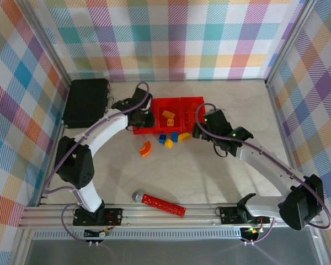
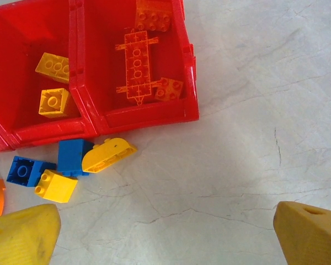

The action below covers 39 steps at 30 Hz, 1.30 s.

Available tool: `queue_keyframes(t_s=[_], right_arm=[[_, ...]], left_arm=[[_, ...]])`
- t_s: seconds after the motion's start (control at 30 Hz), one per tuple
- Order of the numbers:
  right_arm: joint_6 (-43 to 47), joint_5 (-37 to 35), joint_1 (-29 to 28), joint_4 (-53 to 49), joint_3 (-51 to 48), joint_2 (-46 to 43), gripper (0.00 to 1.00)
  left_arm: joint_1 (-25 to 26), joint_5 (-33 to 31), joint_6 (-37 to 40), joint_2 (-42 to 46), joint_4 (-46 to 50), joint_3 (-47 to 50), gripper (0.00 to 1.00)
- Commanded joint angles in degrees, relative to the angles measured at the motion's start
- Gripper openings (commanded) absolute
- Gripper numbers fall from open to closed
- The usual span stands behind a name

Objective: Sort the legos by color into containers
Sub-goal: Pick up the lego from the center of the table, then place the lego in the container.

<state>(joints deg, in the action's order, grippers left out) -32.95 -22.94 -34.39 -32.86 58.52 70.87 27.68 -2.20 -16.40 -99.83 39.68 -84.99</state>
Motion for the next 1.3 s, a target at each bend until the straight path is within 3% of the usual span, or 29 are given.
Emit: queue_keyframes(t_s=[0.0, 0.13, 0.43, 0.73, 0.93, 1.03, 1.27], right_arm=[[-1.1, 0.9, 0.5, 1.0, -1.0, -0.3, 0.99], [-1.1, 1.5, 0.5, 0.4, -0.8, 0.0, 0.99], [0.0, 0.2, 0.6, -1.6, -0.8, -0.7, 0.99], [1.2, -1.7, 0.8, -3.8, -0.2, -1.5, 0.99], [1.1, -1.6, 0.8, -3.4, -0.1, -1.0, 0.99], [1.0, -1.1, 0.9, -3.2, 0.1, -0.6, 0.99], [3.0, -2.6, 1.1, -1.7, 0.9, -0.1, 0.99]], left_arm=[[-0.8, -5.9, 2.2, -3.0, 2.6, -5.4, 0.31], [-2.3, -7.3, 2.4, -7.9, 2.9, -11.1, 0.33], [-7.2, -4.1, 0.1, -16.5, 1.3, -17.3, 0.34], [-8.7, 0.8, -2.5, -19.5, -6.1, -17.6, 0.56], [-8.5, 5.9, -2.4, -13.7, -13.4, -11.7, 0.78], [-7.7, 5.1, 0.5, -8.8, -13.6, -9.7, 0.88], [-5.9, 2.1, 3.2, 0.9, -8.4, -3.1, 0.99]])
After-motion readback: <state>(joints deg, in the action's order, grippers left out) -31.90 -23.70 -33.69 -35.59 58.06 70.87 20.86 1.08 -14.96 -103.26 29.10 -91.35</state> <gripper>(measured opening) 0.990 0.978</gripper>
